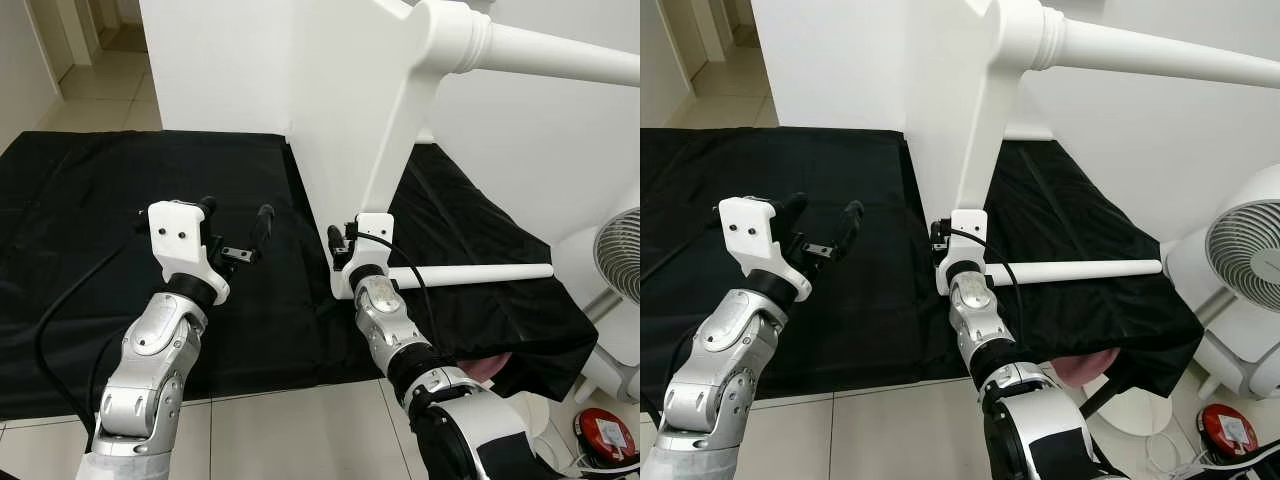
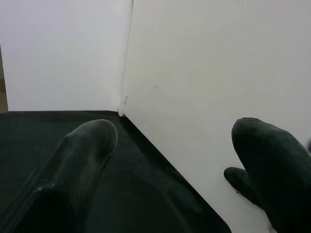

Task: Building children table

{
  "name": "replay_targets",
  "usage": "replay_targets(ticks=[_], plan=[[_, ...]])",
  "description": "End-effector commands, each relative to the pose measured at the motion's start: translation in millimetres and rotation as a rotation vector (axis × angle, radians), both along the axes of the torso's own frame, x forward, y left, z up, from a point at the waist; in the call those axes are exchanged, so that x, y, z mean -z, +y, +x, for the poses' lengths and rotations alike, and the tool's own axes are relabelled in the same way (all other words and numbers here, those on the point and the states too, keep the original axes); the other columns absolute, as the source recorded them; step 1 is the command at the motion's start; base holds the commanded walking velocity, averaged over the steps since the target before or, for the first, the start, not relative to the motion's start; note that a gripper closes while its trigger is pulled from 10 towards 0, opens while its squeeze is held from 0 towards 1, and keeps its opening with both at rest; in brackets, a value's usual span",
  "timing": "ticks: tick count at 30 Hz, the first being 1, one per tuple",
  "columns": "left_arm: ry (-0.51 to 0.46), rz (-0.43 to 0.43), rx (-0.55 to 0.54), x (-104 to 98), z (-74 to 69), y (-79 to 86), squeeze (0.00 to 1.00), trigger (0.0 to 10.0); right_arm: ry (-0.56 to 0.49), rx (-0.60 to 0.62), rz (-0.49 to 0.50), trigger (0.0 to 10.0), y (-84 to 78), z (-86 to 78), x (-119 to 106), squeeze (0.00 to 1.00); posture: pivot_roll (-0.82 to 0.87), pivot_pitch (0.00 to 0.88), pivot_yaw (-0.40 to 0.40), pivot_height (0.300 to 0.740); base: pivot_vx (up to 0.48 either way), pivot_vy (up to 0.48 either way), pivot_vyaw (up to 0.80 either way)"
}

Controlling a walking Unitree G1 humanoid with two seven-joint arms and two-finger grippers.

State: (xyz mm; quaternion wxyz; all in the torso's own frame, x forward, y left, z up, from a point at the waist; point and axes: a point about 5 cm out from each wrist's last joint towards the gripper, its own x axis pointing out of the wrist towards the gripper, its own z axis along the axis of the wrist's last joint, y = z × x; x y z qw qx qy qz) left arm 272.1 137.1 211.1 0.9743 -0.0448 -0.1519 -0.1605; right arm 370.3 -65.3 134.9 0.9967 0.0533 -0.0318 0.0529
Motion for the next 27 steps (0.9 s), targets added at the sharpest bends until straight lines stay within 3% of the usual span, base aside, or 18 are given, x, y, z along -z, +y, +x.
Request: replay_targets(ticks=[1,2,6,17,24,27], plan=[[0.011,-0.002,-0.014,0,1.5,-0.5,0.00,10.0,0.016,0.057,-0.004,3.1,-8.9,6.0,-5,0.00,0.07,0.000,-0.072,0.740,0.000,0.000,0.00],[0.012,-0.003,-0.013,0,1.6,-0.7,0.00,10.0,-0.001,0.034,-0.014,10.0,-2.5,5.8,-8,0.00,0.07,0.000,-0.071,0.740,0.000,0.000,0.00],[0.014,-0.005,-0.011,1,1.9,-1.2,0.00,10.0,-0.037,-0.021,-0.010,10.0,9.8,2.9,-11,0.00,0.07,0.000,-0.068,0.740,0.000,0.000,0.00],[0.013,-0.009,-0.001,0,0.9,-2.9,0.00,10.0,-0.153,-0.363,0.095,10.0,86.7,-34.0,-16,0.00,0.07,0.000,-0.064,0.740,0.000,0.000,0.00],[0.012,-0.009,-0.003,0,0.8,-2.0,0.00,10.0,-0.170,-0.405,0.097,10.0,94.5,-39.3,-16,0.00,0.07,0.000,-0.064,0.740,0.000,0.000,0.00],[0.013,-0.009,-0.005,0,-0.3,-0.8,0.00,10.0,-0.225,-0.441,0.051,10.0,95.3,-48.0,-15,0.00,0.07,0.000,-0.062,0.740,0.000,0.000,0.00]])
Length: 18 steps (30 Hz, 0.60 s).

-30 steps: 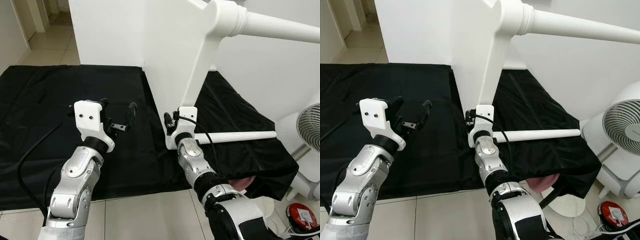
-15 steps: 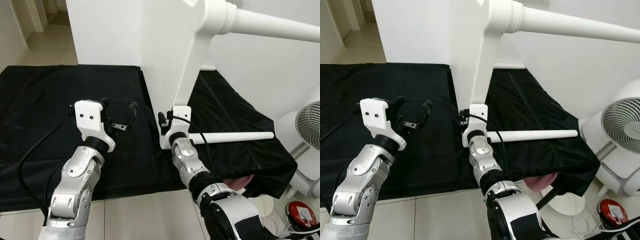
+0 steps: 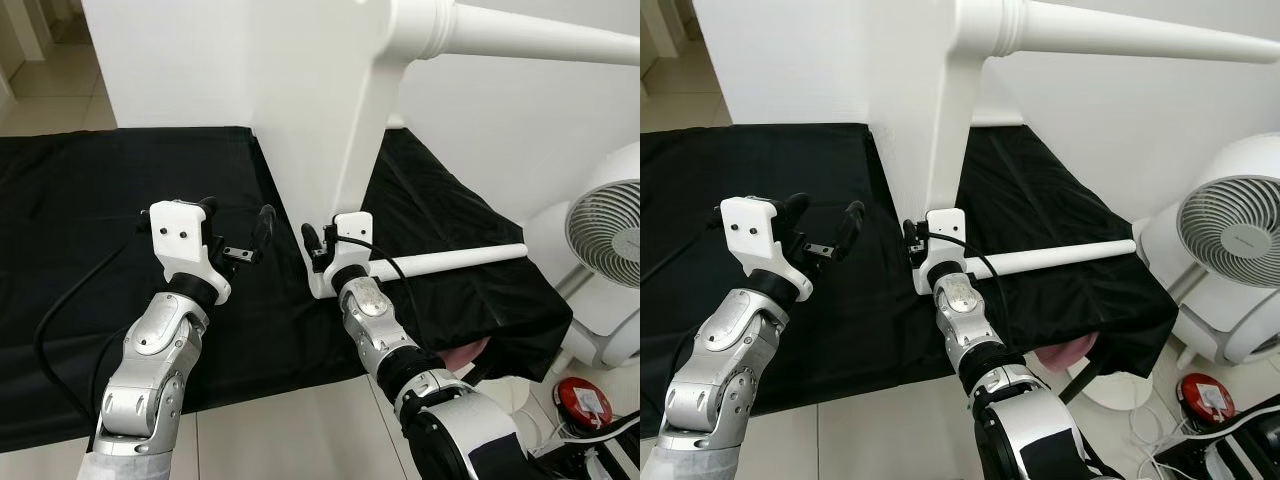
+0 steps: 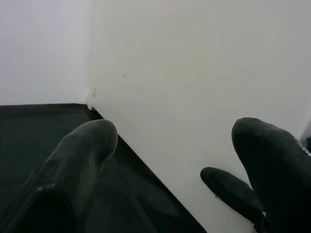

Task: Building children table

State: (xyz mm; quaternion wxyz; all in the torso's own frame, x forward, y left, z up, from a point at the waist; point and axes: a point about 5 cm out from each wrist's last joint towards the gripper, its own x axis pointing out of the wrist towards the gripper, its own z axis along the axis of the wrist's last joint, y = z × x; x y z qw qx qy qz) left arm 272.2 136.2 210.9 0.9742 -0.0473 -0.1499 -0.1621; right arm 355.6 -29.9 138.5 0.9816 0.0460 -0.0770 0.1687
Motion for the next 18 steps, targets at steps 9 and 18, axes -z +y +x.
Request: replay_targets(ticks=[9,18], plan=[[0.015,-0.011,-0.008,1,0.0,-0.8,0.00,10.0,-0.133,-0.317,0.058,10.0,74.1,-47.4,-7,0.00,0.06,0.000,-0.061,0.740,0.000,0.000,0.00],[0.025,-0.013,-0.006,4,-1.1,-1.6,0.00,10.0,-0.116,-0.262,0.152,10.0,71.2,-42.6,-15,0.00,0.06,0.000,-0.062,0.740,0.000,0.000,0.00]])
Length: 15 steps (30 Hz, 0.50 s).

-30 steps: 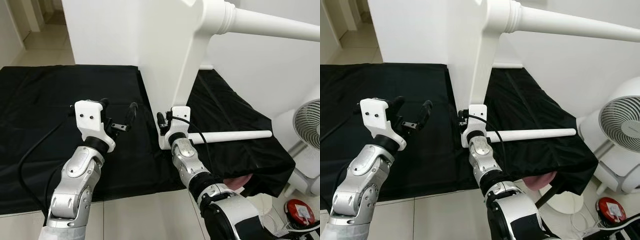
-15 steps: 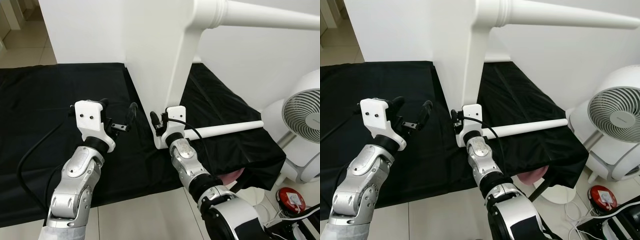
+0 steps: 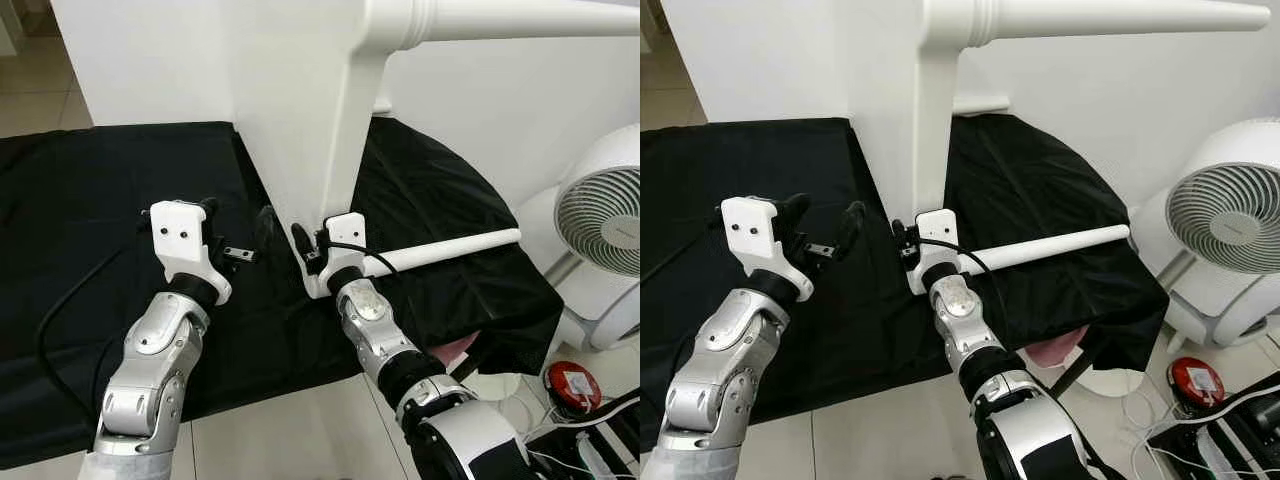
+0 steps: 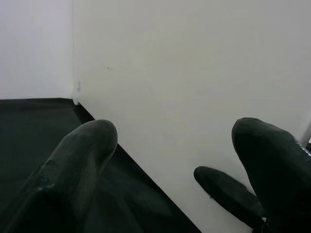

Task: Building children table

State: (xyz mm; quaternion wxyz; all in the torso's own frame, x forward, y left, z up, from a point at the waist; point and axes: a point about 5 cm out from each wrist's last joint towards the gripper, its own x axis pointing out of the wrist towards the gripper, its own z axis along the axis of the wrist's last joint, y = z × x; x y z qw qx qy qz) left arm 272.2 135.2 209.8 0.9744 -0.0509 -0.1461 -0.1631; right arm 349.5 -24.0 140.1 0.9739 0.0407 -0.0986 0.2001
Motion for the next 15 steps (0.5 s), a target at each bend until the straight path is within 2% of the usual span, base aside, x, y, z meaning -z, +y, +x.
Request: replay_targets(ticks=[1,2,4,6,7,11,14,15], plan=[[0.017,-0.011,-0.012,2,-1.0,-0.2,0.00,10.0,-0.054,-0.187,0.191,10.0,62.2,-34.2,-16,0.00,0.06,0.000,-0.061,0.740,0.000,0.000,0.00],[0.017,-0.016,-0.016,2,-0.9,0.3,0.00,10.0,-0.040,-0.196,0.251,10.0,61.8,-33.6,-19,0.00,0.06,0.000,-0.061,0.740,0.000,0.000,0.00],[0.016,-0.015,-0.017,2,-0.9,0.3,0.00,10.0,-0.038,-0.214,0.273,10.0,63.5,-34.6,-21,0.00,0.06,0.000,-0.061,0.740,0.000,0.000,0.00],[0.015,-0.023,-0.025,2,-0.3,1.4,0.00,10.0,-0.050,-0.244,0.269,10.0,66.7,-37.8,-22,0.00,0.05,0.000,-0.059,0.740,0.000,0.000,0.00],[0.014,-0.035,-0.034,1,1.0,3.5,0.00,10.0,-0.067,-0.299,0.239,10.0,72.6,-44.2,-20,0.00,0.05,0.000,-0.056,0.740,0.000,0.000,0.00],[0.012,-0.035,-0.036,1,1.4,4.2,0.00,10.0,-0.071,-0.309,0.226,10.0,74.5,-46.8,-18,0.00,0.05,0.000,-0.055,0.740,0.000,0.000,0.00],[0.010,-0.034,-0.031,0,2.6,3.2,0.00,10.0,-0.079,-0.214,0.192,10.0,59.3,-38.0,-15,0.00,0.05,0.000,-0.052,0.740,0.000,0.000,0.00],[0.010,-0.034,-0.031,0,2.6,3.2,0.00,10.0,-0.079,-0.214,0.192,10.0,59.3,-38.0,-15,0.00,0.05,0.000,-0.052,0.740,0.000,0.000,0.00]])
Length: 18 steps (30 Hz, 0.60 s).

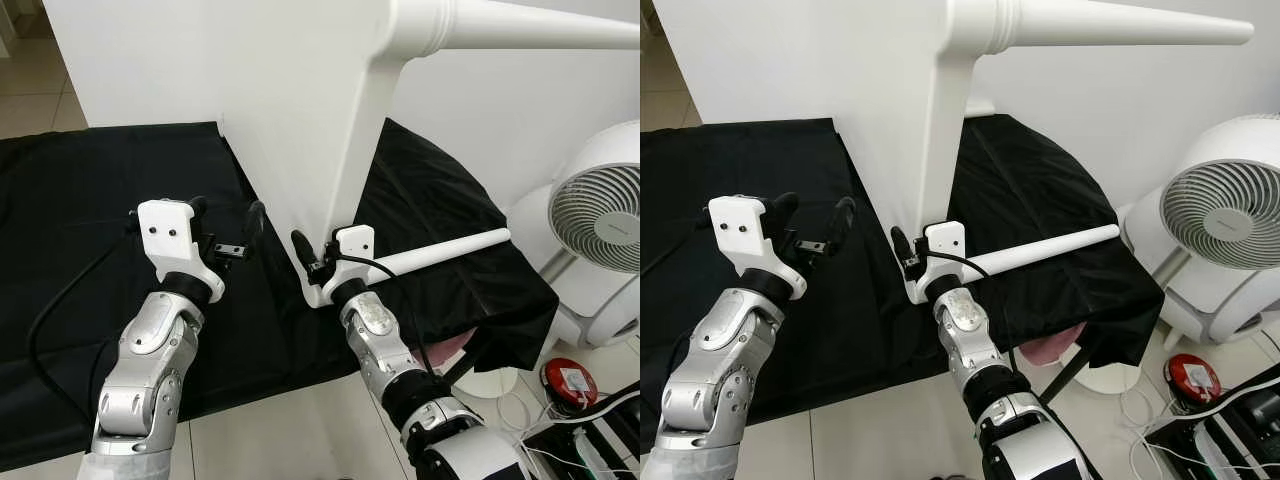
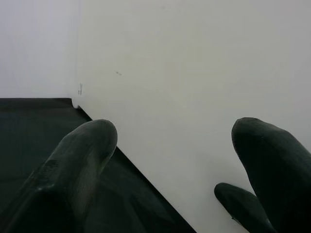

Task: Building children table

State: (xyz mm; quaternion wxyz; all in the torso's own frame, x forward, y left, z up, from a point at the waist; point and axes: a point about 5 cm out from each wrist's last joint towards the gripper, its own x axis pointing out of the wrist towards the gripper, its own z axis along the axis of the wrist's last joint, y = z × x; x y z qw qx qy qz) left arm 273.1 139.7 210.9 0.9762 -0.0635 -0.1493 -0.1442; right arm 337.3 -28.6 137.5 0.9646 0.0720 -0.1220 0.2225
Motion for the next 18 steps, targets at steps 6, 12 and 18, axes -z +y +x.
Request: replay_targets(ticks=[6,12,18], plan=[[0.011,0.000,0.008,2,1.4,-2.0,0.00,10.0,-0.033,-0.087,0.111,10.0,48.6,-20.2,-12,0.00,0.04,0.000,-0.047,0.740,0.000,0.000,0.00],[0.014,0.005,0.016,2,2.3,-3.4,0.00,10.0,-0.045,0.017,0.094,10.0,15.5,-12.1,-8,1.00,0.05,0.000,-0.045,0.740,0.000,0.000,0.00],[0.019,0.006,0.032,3,2.1,-6.1,0.00,10.0,-0.089,0.047,0.051,10.0,-0.4,-14.7,-6,1.00,0.04,0.000,-0.047,0.740,0.000,0.000,0.00]])
